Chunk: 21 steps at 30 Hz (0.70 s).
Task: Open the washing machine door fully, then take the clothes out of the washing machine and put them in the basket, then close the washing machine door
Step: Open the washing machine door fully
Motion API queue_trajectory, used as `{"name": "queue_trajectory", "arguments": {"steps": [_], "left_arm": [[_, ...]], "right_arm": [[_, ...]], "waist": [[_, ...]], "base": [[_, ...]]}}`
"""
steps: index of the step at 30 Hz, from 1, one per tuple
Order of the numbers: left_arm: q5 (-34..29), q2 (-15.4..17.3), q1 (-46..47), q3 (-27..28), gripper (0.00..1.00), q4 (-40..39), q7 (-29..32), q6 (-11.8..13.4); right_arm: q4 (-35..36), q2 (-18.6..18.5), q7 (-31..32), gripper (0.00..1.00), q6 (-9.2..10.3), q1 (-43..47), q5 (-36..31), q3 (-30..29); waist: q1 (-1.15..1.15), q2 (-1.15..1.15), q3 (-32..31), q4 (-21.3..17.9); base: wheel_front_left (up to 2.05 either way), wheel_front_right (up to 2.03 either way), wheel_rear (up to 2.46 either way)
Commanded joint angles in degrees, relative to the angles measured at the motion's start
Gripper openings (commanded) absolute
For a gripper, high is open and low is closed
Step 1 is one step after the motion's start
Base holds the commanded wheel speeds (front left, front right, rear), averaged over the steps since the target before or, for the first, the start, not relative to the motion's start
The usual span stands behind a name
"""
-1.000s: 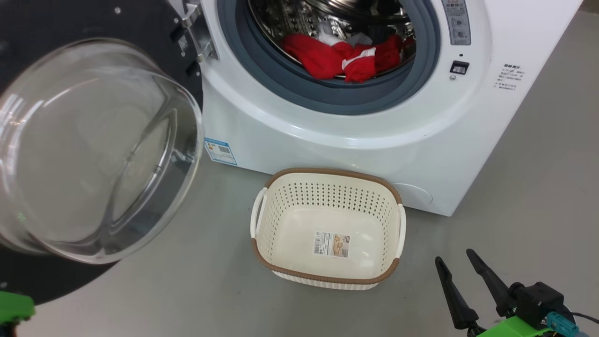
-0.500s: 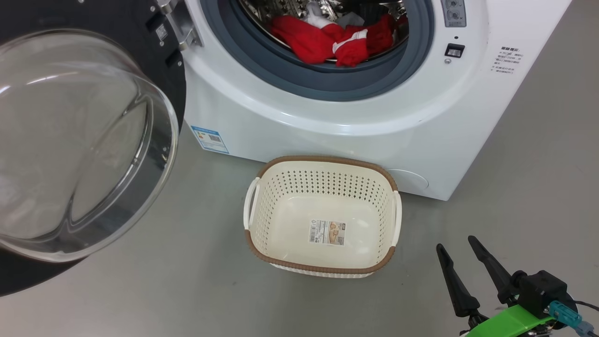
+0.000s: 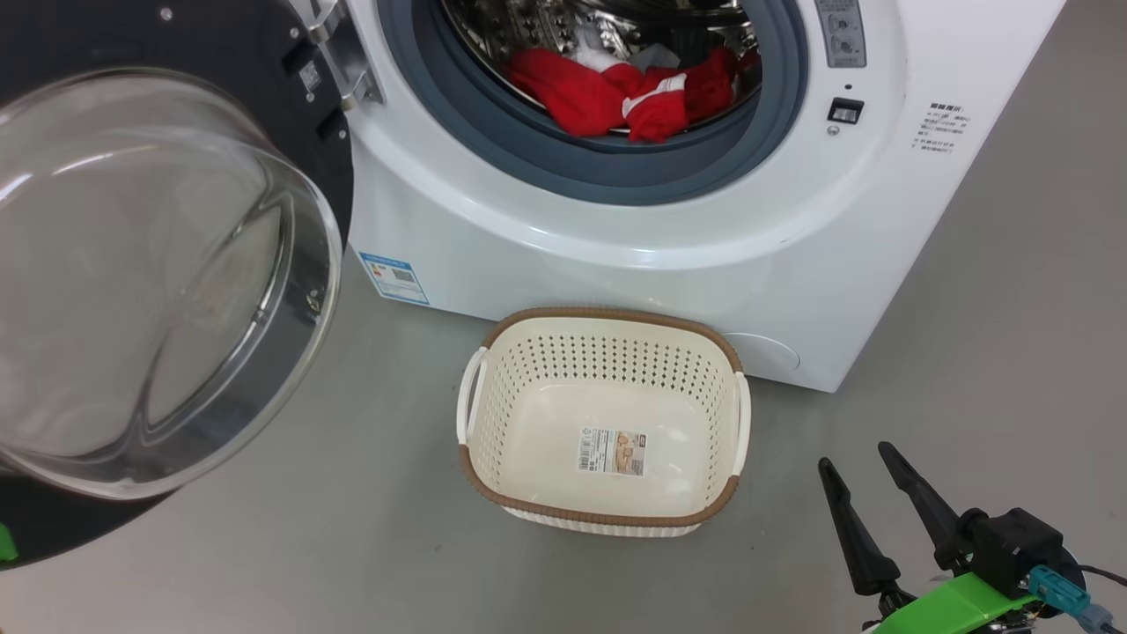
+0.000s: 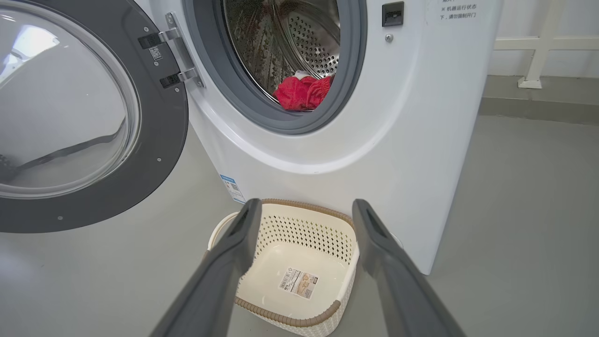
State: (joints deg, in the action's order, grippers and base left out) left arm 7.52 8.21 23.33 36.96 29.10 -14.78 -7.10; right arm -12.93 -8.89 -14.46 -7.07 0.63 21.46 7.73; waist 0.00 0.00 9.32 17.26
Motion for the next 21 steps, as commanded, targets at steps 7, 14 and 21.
{"name": "queue_trajectory", "arguments": {"steps": [7,14,21], "left_arm": [[-0.76,-0.80,-5.47,-1.54,0.00,-5.59,-0.22,-0.36],[0.18,-2.99,-11.31,-5.15,0.00,-10.24,-0.22,-0.37],[3.35,-4.82,-16.85,-9.57,0.36,-14.79,-0.22,-0.38]], "right_arm": [[1.06,0.49,-0.54,1.00,-0.42,-0.55,-0.35,0.54],[0.86,1.10,-0.54,1.00,-0.42,0.06,-0.22,0.73],[1.13,1.58,-0.54,1.00,-0.42,0.41,-0.15,0.51]], "waist": [[0.00,0.00,-2.85,0.36],[0.00,0.00,-4.99,0.02],[0.00,0.00,-6.27,-1.10]], "base": [[0.00,0.00,0.00],[0.00,0.00,0.00],[0.00,0.00,0.00]]}}
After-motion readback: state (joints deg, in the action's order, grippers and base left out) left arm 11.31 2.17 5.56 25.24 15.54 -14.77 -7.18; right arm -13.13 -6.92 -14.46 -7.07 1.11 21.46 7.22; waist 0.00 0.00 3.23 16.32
